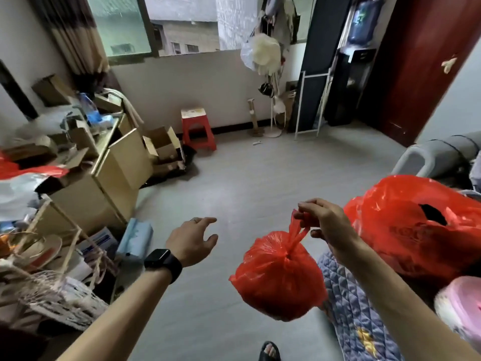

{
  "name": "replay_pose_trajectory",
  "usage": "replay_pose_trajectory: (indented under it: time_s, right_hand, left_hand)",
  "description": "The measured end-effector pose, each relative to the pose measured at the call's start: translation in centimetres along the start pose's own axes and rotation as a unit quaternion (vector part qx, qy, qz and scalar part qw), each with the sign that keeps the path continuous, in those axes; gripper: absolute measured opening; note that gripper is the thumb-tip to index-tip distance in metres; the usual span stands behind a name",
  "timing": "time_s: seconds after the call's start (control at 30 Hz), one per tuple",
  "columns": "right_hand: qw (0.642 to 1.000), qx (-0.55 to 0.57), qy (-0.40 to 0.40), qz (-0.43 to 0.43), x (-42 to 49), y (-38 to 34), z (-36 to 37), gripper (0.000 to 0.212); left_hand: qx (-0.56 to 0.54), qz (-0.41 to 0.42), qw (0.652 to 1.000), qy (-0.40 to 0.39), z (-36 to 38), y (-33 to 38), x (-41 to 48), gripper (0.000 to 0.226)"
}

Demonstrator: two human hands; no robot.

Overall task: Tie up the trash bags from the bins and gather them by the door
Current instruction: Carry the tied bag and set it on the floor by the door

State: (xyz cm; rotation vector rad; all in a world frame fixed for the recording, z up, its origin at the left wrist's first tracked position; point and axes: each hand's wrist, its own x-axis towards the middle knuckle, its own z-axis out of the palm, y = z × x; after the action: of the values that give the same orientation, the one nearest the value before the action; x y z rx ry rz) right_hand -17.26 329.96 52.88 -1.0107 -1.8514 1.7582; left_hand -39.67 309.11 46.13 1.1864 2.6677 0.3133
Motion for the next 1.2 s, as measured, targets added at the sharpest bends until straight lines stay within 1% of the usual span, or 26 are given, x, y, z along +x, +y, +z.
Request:
replay_pose_trajectory:
  time_s: [0.03,0.23,0.33,0.5,0.7,0.8,0.93,1.03,1.2]
  right_hand:
    - [1.000,0.005,-0.004,-0.002,4.0,-0.5,-0.2,0.014]
    - [1.000,-0.007,-0.010,0.022,21.4,-4.1,-0.2,0.019]
    - [0.999,-0.013,-0.010,0.027,28.3,-5.5,-0.6,0.021]
    - [0.998,-0.003,0.046,0.042,41.9,-7.1,-2.5,0.018]
    - [0.990,0.018,0.130,0.059,56.4,-10.4,-5.2,0.012]
    - [0.981,0.038,0.182,0.062,64.1,-12.6,-8.1,0.009]
    - [0.969,0.053,0.231,0.062,72.7,-14.0,-12.5,0.013]
    - [0.965,0.064,0.250,0.052,79.6,-13.9,-16.5,0.015]
    - [0.961,0.069,0.262,0.057,91.2,-14.4,-24.2,0.014]
  left_hand:
    - [0.000,-0.008,1.000,0.001,-0.3,-0.3,3.7,0.052]
    - [0.000,-0.041,0.999,-0.019,-3.6,-1.2,20.8,0.051]
    - [0.003,-0.033,0.999,-0.029,-4.5,-1.3,28.0,0.051]
    - [0.002,-0.002,0.999,-0.036,-4.6,-1.3,44.2,0.051]
    - [0.018,0.068,0.997,-0.041,-6.4,1.4,64.3,0.050]
    - [0.033,0.102,0.992,-0.062,-7.3,5.3,74.6,0.048]
    - [0.052,0.173,0.979,-0.093,-6.2,11.8,85.5,0.047]
    - [0.051,0.204,0.971,-0.112,-4.5,17.2,94.3,0.047]
    - [0.054,0.250,0.961,-0.101,-3.5,27.3,108.0,0.047]
